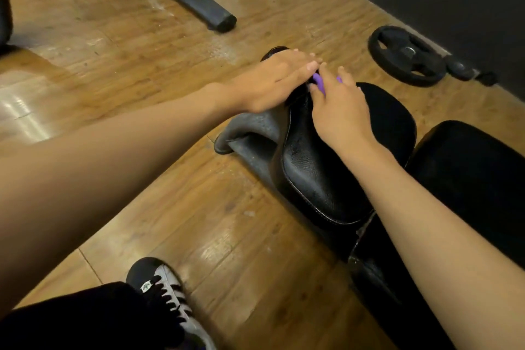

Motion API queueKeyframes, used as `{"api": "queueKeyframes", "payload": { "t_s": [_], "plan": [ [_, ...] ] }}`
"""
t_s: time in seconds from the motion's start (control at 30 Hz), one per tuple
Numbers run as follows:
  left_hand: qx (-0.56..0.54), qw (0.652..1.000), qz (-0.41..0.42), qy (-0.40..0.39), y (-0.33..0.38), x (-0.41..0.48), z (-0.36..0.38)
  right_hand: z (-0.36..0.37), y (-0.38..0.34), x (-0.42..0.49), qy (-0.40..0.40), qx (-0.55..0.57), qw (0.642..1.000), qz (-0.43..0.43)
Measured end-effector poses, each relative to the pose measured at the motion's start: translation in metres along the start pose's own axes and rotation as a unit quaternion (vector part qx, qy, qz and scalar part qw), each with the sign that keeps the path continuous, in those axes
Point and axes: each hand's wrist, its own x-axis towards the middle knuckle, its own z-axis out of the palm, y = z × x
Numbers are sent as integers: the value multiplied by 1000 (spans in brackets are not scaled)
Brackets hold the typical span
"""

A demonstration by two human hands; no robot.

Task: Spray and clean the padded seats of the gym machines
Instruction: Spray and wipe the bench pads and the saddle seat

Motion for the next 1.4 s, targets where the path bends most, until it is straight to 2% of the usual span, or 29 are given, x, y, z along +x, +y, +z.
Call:
{"api": "queueKeyframes", "payload": {
  "t_s": [0.1, 0.17, 0.27, 0.4, 0.53, 0.63, 0.77, 0.87, 1.0, 1.1, 1.2, 1.3, 1.4],
  "plan": [
    [9, 1000, 0, -10, 1, -1, 3, 2, 6, -30, 15, -14, 999, -32],
    [56, 998, 22, -3, 0, -2, 5, 3, 8, -66, 19, -8, 999, -39],
    [155, 984, 81, 6, -4, -2, 10, -2, 5, -122, -2, 1, 1000, -14],
    [191, 978, 86, 20, 0, -4, 15, 0, -5, -179, -58, -34, 997, 31],
    [202, 974, 91, 41, -4, -6, 18, 16, -21, -157, 18, -48, 998, -22],
    [203, 973, 93, 51, -6, -6, 22, 29, -33, -139, 35, -69, 994, -81],
    [201, 972, 100, 68, -11, -5, 25, 47, -19, -170, 107, -57, 988, -94],
    [201, 971, 100, 79, -13, -5, 27, 62, -11, -200, 148, -26, 987, -50],
    [208, 972, 89, 67, -11, -6, 27, 70, -14, -210, 209, 84, 971, 75],
    [217, 970, 89, 63, -10, -7, 25, 62, -17, -185, 259, 132, 948, 128],
    [218, 971, 80, 66, -9, -7, 27, 44, -13, -142, 243, 116, 950, 160],
    [212, 972, 76, 71, -10, -7, 28, 36, -8, -125, 227, 104, 956, 156],
    [208, 972, 77, 79, -9, -7, 29, 45, -17, -157, 214, 100, 967, 96]
  ]
}}
